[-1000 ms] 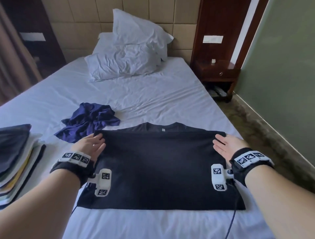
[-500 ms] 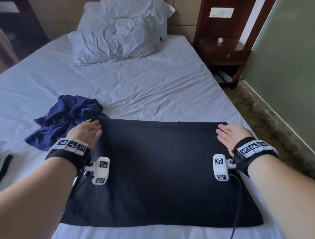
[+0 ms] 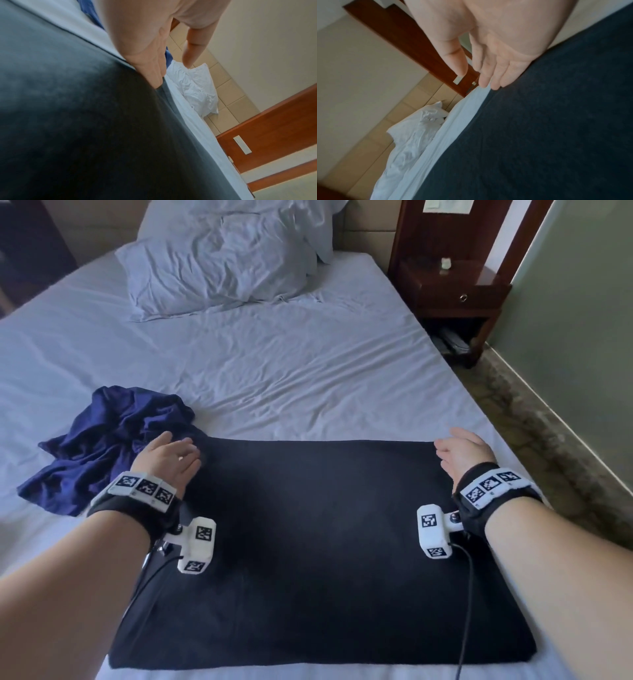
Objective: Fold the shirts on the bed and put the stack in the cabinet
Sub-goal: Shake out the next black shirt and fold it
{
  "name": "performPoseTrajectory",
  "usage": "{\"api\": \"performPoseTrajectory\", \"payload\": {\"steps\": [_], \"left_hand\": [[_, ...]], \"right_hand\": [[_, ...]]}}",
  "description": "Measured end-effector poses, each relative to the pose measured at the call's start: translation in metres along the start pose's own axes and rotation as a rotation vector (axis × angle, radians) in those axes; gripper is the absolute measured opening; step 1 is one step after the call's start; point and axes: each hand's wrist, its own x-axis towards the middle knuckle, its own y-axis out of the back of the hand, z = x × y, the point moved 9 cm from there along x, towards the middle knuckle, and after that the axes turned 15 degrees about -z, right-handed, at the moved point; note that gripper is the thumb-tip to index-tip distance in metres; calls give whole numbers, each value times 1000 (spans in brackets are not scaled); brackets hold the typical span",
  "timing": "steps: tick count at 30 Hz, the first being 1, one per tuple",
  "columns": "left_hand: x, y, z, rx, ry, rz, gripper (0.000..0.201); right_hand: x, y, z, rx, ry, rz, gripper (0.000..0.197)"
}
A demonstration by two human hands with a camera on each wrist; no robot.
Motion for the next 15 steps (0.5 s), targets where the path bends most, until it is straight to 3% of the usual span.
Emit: {"api": "performPoseTrajectory", "payload": {"steps": [2, 3, 5, 6, 8, 10, 12, 15], "left_hand": [[-12, -21, 12, 190, -48, -54, 21], [-20, -34, 19, 462, -64, -76, 25], [-40, -68, 10, 1140, -13, -161, 62], [-55, -87, -5, 1434, 31, -235, 71], [-83, -108, -40, 1796, 134, -343, 78], [-97, -100, -68, 1891, 279, -366, 80], [-96, -81, -84, 1828, 411, -346, 80], [-92, -75, -91, 1765, 495, -379, 78]], "right_hand": [[-21, -13, -24, -333, 90, 21, 51], [-33, -28, -31, -500, 126, -13, 46], [-52, -65, -28, -802, 158, -161, 46], [-62, -82, -17, -954, 148, -237, 51], [-74, -105, 16, -1246, 75, -357, 70], [-80, -110, 48, -1360, -23, -408, 85], [-80, -107, 70, -1395, -77, -421, 91], [-72, -101, 85, -1424, -138, -447, 94]]}}
